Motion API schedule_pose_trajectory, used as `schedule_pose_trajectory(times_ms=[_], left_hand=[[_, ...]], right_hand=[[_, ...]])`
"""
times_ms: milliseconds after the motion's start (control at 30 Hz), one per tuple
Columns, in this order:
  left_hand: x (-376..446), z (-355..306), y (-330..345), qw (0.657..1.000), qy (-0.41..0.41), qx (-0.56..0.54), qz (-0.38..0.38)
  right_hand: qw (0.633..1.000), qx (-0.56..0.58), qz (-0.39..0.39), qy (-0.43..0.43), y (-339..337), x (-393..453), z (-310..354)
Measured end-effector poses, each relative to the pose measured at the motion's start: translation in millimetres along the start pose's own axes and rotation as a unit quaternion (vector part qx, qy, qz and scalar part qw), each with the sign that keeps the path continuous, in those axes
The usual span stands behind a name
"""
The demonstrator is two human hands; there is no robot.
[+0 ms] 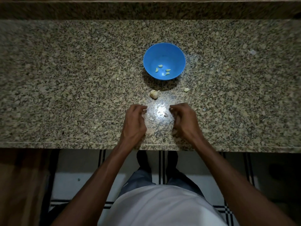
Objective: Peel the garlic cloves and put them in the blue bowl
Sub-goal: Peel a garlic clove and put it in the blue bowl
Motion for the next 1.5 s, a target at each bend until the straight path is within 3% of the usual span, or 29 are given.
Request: schedule_pose_trajectory(times_ms=[67,167,367,433,533,600,667,800,967,1067,1167,1267,1400,1500], left_hand=[[8,12,-15,0.998,-0.036,0.037,-0.030],[18,21,-15,0.995,-0.050,0.084,-0.014],[-6,-19,32,0.991,0.082,0.053,0.092],[-12,-14,23,0.995,0.070,0.022,0.072],[-7,6,-5,0.998,0.017,0.055,0.001],[-1,18,-18,0.995,-0.011,0.098,-0.026],[5,24,-21,0.993,-0.030,0.113,-0.031],[2,15,2,0.996,-0.028,0.085,0.022],[-11,-11,24,0.997,0.040,-0.007,0.071],[-4,-3,6,0.999,0.022,-0.028,0.034],[10,18,-18,0.999,-0.024,0.022,-0.020],[26,27,-15,0.997,-0.039,0.062,0.000],[25,9,11,0.988,0.067,0.101,0.090],[4,-6,17,0.975,0.146,0.050,0.159]], right_hand=[[0.999,-0.004,-0.034,0.039,-18,1,-16],[0.998,-0.053,-0.031,0.034,-16,5,-22],[0.996,-0.031,0.087,-0.007,52,-7,21],[0.998,-0.014,0.054,0.000,37,-14,23],[0.996,-0.018,-0.057,0.058,-21,-12,-3],[0.985,-0.069,-0.114,0.110,-55,-7,-32],[0.972,-0.126,-0.122,0.154,-72,-4,-56],[0.974,-0.178,-0.082,0.110,-39,-3,-35],[0.996,-0.086,0.001,0.013,29,-20,21],[0.997,-0.078,-0.021,0.013,13,-16,21],[0.992,-0.090,-0.067,0.052,-13,-2,6],[0.992,-0.113,-0.034,0.054,4,6,3],[0.995,-0.071,0.066,-0.009,57,-7,39],[0.990,-0.080,0.116,-0.021,65,-19,41]])
Point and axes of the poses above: each hand's wrist, its own x-axis towards the middle knuckle, its own y-axis out of the palm, z = x × y, the point moved 9 cm from there along x, towards the middle knuckle, and after that the axes turned 3 degrees about x, right-handed, at the moved point
